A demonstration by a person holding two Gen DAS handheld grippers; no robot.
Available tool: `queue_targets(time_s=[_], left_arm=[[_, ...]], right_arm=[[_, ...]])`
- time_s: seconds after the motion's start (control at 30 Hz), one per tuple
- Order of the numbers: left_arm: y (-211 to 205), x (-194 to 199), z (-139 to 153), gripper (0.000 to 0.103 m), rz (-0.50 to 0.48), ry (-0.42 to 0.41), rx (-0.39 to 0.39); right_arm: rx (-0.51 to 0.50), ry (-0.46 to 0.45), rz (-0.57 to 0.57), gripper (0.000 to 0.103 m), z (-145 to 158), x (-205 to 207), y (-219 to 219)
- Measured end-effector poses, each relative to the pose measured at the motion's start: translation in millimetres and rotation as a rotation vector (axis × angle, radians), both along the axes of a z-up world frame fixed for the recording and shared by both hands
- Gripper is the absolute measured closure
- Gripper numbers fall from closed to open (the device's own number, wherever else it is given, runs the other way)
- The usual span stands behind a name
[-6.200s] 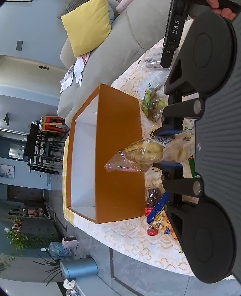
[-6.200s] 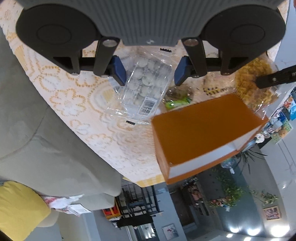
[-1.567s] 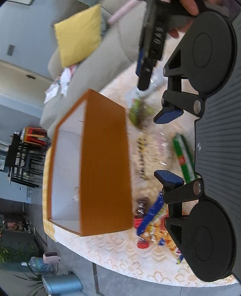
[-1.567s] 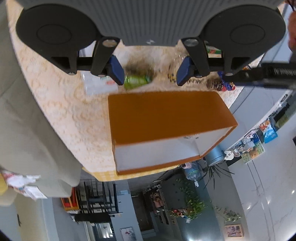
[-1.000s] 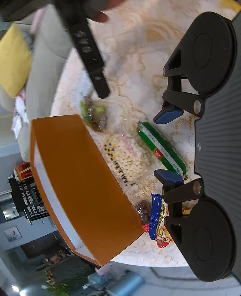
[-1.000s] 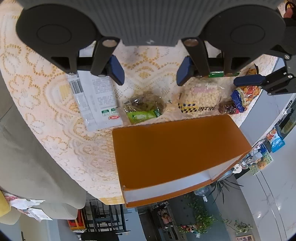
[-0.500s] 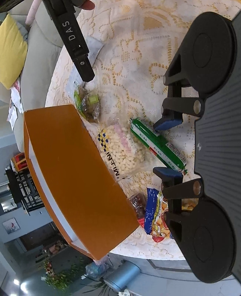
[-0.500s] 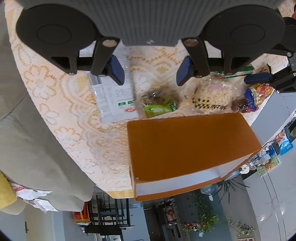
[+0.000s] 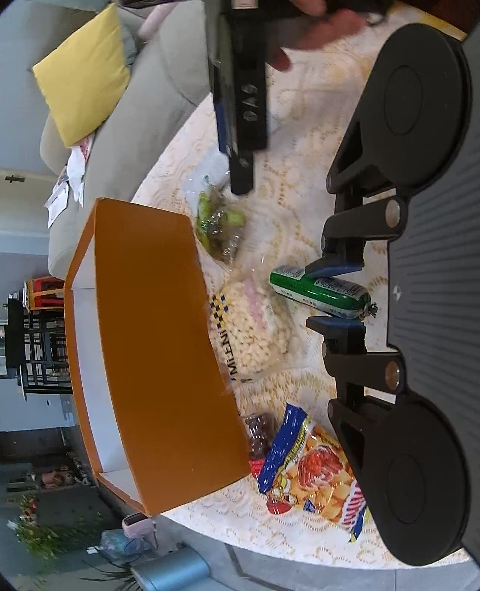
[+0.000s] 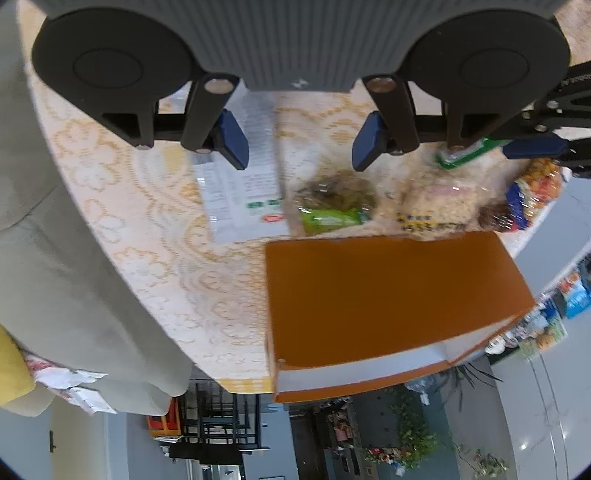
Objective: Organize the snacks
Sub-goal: 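Grasp the green sausage stick with the left gripper while the right grasps the green-labelled bag, then carry both items over the orange box and open both grippers to drop them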
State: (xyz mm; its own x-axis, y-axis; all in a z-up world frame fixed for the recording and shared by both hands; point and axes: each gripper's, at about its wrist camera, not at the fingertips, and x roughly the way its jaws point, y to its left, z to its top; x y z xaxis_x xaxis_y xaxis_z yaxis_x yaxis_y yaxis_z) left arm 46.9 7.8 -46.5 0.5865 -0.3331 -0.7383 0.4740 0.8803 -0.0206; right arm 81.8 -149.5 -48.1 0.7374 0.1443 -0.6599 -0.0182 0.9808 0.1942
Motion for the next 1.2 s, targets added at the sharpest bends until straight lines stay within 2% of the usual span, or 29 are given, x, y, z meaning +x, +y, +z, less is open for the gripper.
queue_targets(time_s=[0.13, 0.2, 0.3, 0.43, 0.57, 0.63, 0.73, 0.8, 0.83, 0.97, 1.1, 1.2], left_arm=[[-8.7, 3.6, -7.0, 0.078, -0.002, 0.040, 0.027], [-9.4, 3.3, -6.9, 0.077, 0.001, 0.039, 0.032], [-12.3, 5.2, -7.7, 0.075, 0.004, 0.054, 0.052], [-16.1, 10.0, -13.4, 0.069, 0.027, 0.069, 0.068], [-18.1, 11.1, -16.0, 0.069, 0.034, 0.068, 0.067], [-18.1, 11.4, -16.0, 0.069, 0.035, 0.068, 0.062], [-18.5, 11.1, -15.9, 0.070, 0.041, 0.065, 0.058], [-20.4, 11.3, -15.8, 0.071, 0.044, 0.064, 0.055], [-20.6, 10.5, -15.7, 0.072, 0.045, 0.063, 0.054], [-21.7, 8.8, -13.8, 0.077, 0.037, 0.067, 0.040], [-22.7, 6.3, -11.2, 0.078, 0.042, 0.062, 0.036], [-19.0, 4.9, -5.9, 0.078, 0.057, 0.061, 0.012]], right_arm=[[0.004, -0.041, 0.055, 0.042, -0.3, 1.0, 15.1], [-0.003, -0.051, 0.073, 0.049, -0.8, 2.3, 21.9], [-0.004, -0.068, 0.074, 0.052, -2.7, 5.9, 27.7], [-0.054, -0.078, 0.068, 0.055, -5.6, 11.8, 38.5], [-0.109, -0.089, 0.063, 0.065, -11.6, 16.5, 46.5], [-0.131, -0.102, 0.053, 0.066, -13.2, 17.1, 48.0], [-0.136, -0.112, 0.047, 0.072, -14.9, 17.9, 47.6], [-0.134, -0.118, 0.044, 0.080, -14.7, 17.3, 46.5], [-0.130, -0.120, 0.049, 0.088, -14.2, 16.8, 45.9], [-0.137, -0.122, 0.057, 0.094, -12.4, 12.1, 45.9], [-0.147, -0.129, 0.058, 0.096, -7.1, 6.0, 44.3], [-0.118, -0.125, 0.072, 0.097, -1.9, 0.9, 39.6]])
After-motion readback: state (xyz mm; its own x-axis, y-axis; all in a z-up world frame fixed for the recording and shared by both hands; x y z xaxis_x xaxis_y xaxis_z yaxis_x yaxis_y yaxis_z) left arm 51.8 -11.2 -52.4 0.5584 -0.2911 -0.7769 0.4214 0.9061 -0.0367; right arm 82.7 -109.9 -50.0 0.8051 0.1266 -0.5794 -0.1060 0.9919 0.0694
